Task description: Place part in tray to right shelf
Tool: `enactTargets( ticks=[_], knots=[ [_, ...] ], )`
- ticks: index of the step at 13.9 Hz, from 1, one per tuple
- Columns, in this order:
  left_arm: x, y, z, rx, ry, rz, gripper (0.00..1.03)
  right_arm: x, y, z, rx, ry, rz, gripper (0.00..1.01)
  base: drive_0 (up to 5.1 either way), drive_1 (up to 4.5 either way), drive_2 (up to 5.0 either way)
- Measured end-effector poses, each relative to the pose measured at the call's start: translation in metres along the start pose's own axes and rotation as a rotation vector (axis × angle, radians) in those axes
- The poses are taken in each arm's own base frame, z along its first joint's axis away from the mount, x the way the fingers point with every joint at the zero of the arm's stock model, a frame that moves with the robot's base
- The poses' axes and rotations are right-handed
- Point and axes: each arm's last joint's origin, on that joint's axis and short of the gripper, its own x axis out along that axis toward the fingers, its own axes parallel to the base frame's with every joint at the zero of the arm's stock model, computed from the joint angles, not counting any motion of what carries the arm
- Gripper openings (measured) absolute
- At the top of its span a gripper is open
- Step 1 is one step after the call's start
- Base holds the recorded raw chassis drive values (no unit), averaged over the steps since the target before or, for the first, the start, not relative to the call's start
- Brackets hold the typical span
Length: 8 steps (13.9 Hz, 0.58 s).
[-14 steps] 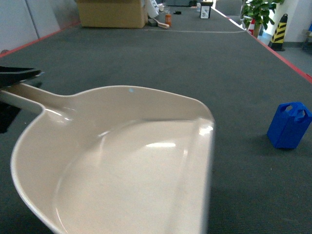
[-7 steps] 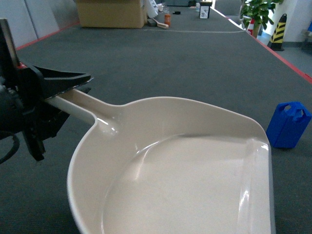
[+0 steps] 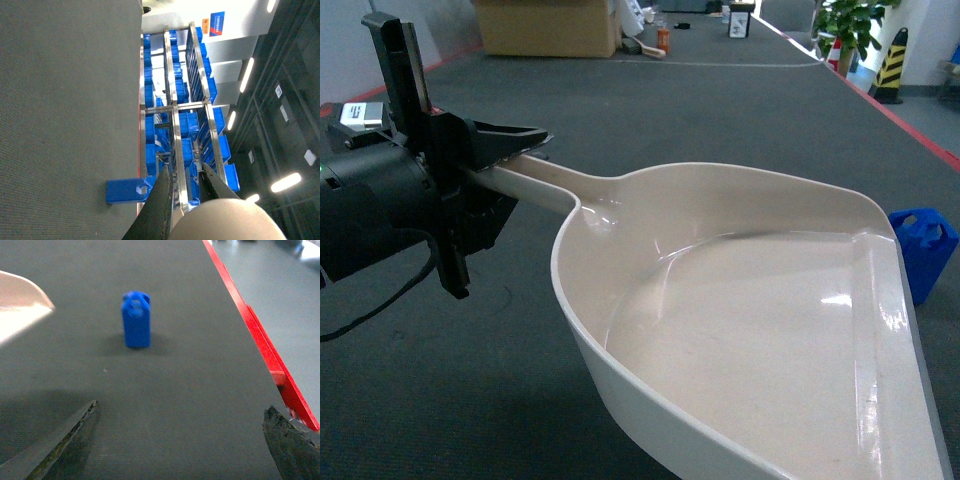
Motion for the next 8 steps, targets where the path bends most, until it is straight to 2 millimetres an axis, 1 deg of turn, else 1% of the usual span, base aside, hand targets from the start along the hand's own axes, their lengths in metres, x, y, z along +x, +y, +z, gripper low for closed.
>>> enactTargets(
  ticks=[1,2,3,4,5,6,7,8],
  knots=[
    [0.000,0.000,0.000,0.001,-0.001,-0.003,0.13,0.014,-0.010,0.007,-0.002,0.087,-0.062,0.98,0.0,0.00,0.0],
    [0.000,0.000,0.000,-0.001,-0.001,0.000,0.13,0.029,-0.024,0.015,-0.007,0.106,-0.066,0.98,0.0,0.00,0.0],
    [0.000,0.000,0.000,-0.002,0.000,0.001,0.13,0.047,-0.040,0.025,-0.033,0.123,-0.032,0.98,0.0,0.00,0.0],
    [0.000,0.000,0.000,-0.001,-0.002,-0.003,0.13,0.074,-0.055,0.033,-0.067,0.158,0.016,0.98,0.0,0.00,0.0],
    [0.000,0.000,0.000,-0.003,-0.001,0.001,0.13,0.101,-0.062,0.035,-0.077,0.213,0.062,0.98,0.0,0.00,0.0],
    [0.000,0.000,0.000,-0.002,-0.001,0.000,0.13,0.129,-0.064,0.036,-0.091,0.262,0.111,0.98,0.0,0.00,0.0],
    [0.000,0.000,0.000,-0.002,0.001,-0.001,0.13,0.152,-0.062,0.037,-0.093,0.299,0.161,0.98,0.0,0.00,0.0],
    [0.000,0.000,0.000,-0.002,0.001,-0.001,0.13,0.181,-0.057,0.038,-0.094,0.342,0.232,0.98,0.0,0.00,0.0]
  ],
)
